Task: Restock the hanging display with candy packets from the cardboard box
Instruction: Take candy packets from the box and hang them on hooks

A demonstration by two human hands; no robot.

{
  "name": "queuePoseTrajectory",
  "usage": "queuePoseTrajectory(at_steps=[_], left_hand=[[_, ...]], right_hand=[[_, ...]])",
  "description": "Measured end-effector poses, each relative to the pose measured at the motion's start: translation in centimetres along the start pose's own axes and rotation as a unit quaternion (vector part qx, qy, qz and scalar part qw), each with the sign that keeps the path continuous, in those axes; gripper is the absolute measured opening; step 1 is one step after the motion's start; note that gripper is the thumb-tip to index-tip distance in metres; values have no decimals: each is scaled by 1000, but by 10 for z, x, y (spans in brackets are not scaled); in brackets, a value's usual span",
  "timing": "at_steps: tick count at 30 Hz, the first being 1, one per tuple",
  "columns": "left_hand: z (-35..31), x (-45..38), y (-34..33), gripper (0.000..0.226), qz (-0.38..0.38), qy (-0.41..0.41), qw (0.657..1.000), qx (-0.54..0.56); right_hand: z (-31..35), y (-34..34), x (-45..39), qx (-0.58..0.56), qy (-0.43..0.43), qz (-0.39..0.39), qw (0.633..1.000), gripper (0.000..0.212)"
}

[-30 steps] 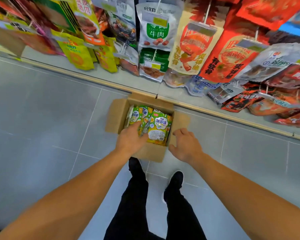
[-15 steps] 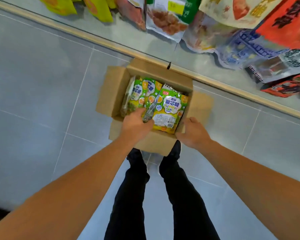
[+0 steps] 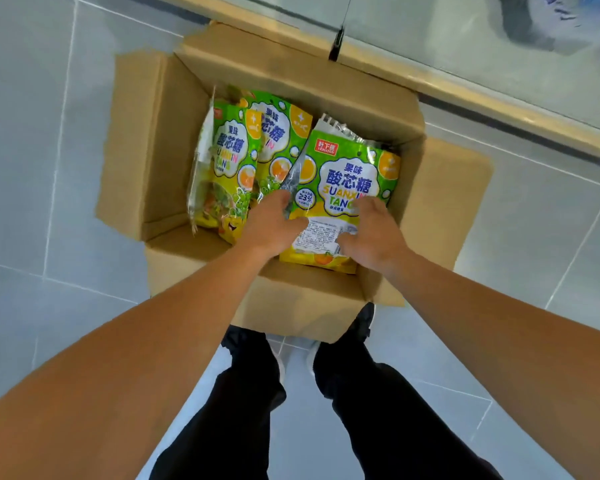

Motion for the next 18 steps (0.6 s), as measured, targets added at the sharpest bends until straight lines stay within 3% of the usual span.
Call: queuePoseTrajectory(at_steps=[3, 7, 10, 13, 18], left_hand=[[11, -27, -26, 58, 11, 32, 997, 63], [10, -38, -38, 16, -18, 45, 992, 114], [0, -30, -35, 40, -36, 17, 996, 83], [-17, -6, -11, 41, -51, -16, 993, 101], [-19, 43, 54, 33, -78, 40, 970, 229]], right_hand=[[-10, -21, -21, 28, -8, 27, 999, 77], [-15, -32, -28, 16, -36, 37, 999, 83], [-19, -22, -20, -6, -52, 22, 998, 82], [-11, -1, 2, -41, -36, 13, 998, 79], [5, 56, 56, -131, -47, -49, 989, 68]])
Point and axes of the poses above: each hand's wrist, its own x-axis away from the middle knuckle, its own y-axis out of the back of the hand, z = x × y, the point moved 10 cm from there along -x, towards the middle knuckle, and after that the axes turned 11 degrees about -z, right-handed, at the moved point
